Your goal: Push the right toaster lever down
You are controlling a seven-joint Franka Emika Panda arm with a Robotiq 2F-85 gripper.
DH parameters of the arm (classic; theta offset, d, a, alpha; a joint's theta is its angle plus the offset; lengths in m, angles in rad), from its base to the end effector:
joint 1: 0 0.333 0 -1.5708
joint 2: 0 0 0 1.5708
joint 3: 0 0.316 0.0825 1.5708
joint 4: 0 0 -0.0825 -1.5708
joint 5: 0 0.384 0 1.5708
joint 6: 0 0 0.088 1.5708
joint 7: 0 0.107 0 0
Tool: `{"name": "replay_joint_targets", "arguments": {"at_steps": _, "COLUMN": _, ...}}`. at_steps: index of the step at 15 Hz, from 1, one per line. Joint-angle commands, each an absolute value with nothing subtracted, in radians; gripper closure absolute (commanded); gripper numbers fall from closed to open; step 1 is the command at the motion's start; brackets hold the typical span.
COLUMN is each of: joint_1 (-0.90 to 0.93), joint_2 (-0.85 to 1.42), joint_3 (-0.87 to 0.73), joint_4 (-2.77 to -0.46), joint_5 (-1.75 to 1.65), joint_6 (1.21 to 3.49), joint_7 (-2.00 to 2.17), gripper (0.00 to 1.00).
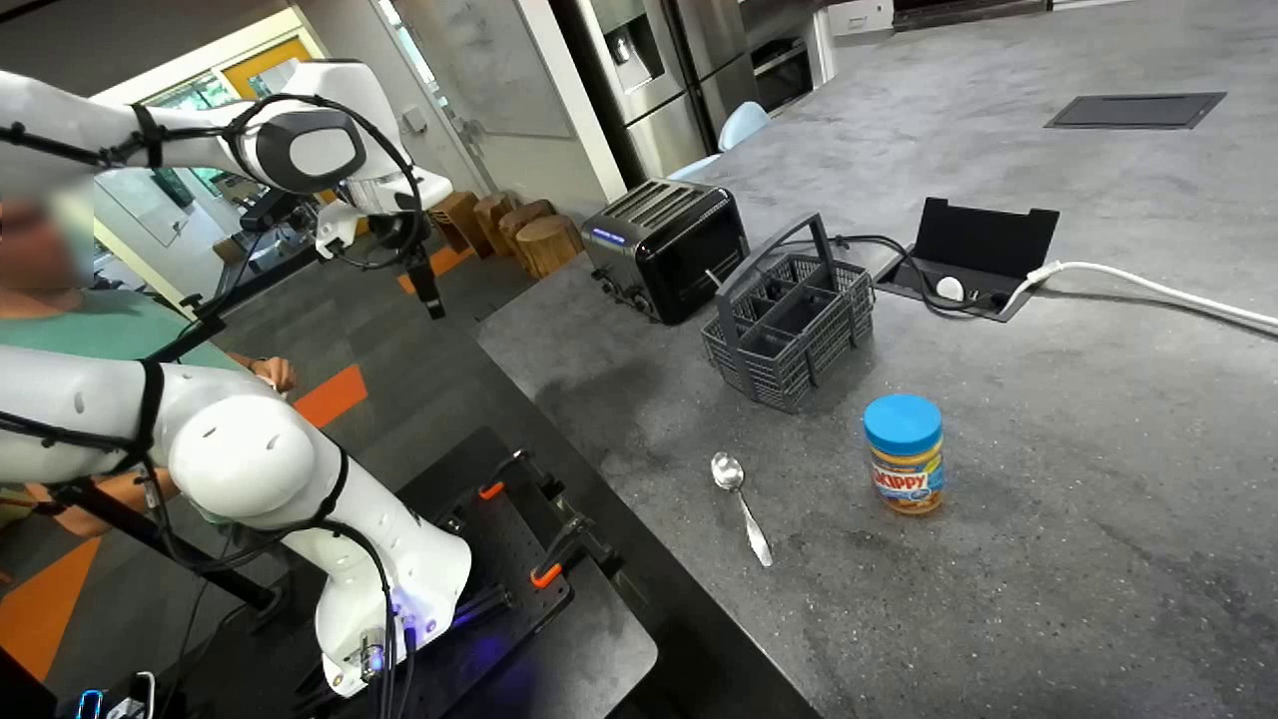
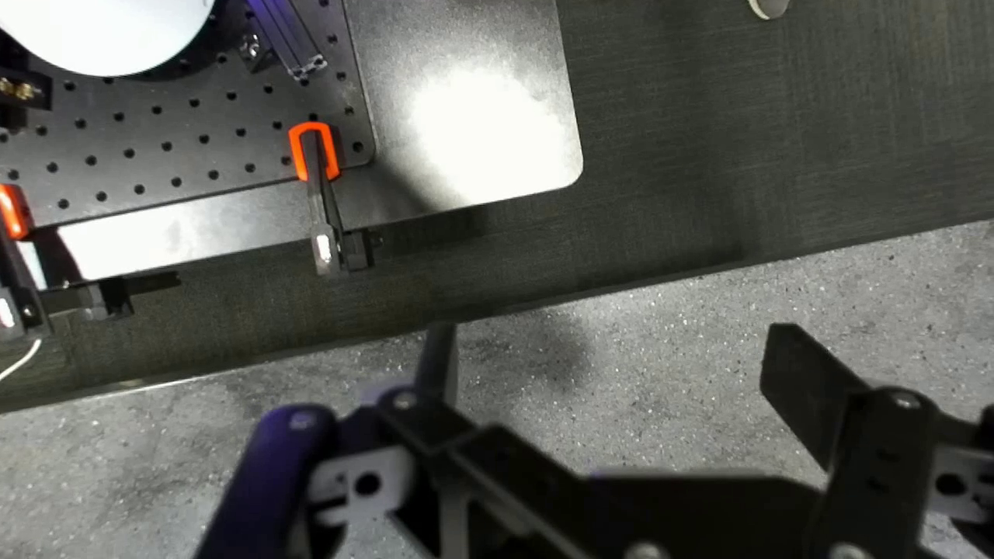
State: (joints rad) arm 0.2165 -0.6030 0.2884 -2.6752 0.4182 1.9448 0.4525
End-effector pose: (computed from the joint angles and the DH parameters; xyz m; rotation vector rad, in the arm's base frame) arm 0.2908 0.1864 0.4035 -2.9746 0.2817 0.3162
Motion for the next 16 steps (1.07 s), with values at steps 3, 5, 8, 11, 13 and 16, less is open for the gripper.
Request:
{"name": "replay_joint_targets", "arguments": {"at_steps": 3, "joint_1": 0.225, "joint_2": -0.454, "joint_3": 0.341, "joint_4": -2.645, "joint_5": 0.389, "joint_6": 2.206, "joint_7": 0.398, "gripper": 0.00}}
{"name": "replay_joint_targets", "arguments": {"at_steps": 5, "joint_1": 0.226, "joint_2": -0.387, "joint_3": 0.359, "joint_4": -2.641, "joint_5": 0.364, "joint_6": 2.332, "joint_7": 0.385, "gripper": 0.00}}
{"name": "replay_joint_targets", "arguments": {"at_steps": 8, "joint_1": 0.211, "joint_2": -0.274, "joint_3": 0.396, "joint_4": -2.632, "joint_5": 0.267, "joint_6": 2.520, "joint_7": 0.421, "gripper": 0.00}}
{"name": "replay_joint_targets", "arguments": {"at_steps": 11, "joint_1": 0.178, "joint_2": -0.149, "joint_3": 0.425, "joint_4": -2.618, "joint_5": 0.112, "joint_6": 2.701, "joint_7": 0.510, "gripper": 0.00}}
{"name": "replay_joint_targets", "arguments": {"at_steps": 13, "joint_1": 0.140, "joint_2": -0.070, "joint_3": 0.437, "joint_4": -2.597, "joint_5": -0.038, "joint_6": 2.779, "joint_7": 0.624, "gripper": 0.00}}
{"name": "replay_joint_targets", "arguments": {"at_steps": 16, "joint_1": 0.094, "joint_2": 0.032, "joint_3": 0.425, "joint_4": -2.540, "joint_5": -0.265, "joint_6": 2.809, "joint_7": 0.805, "gripper": 0.00}}
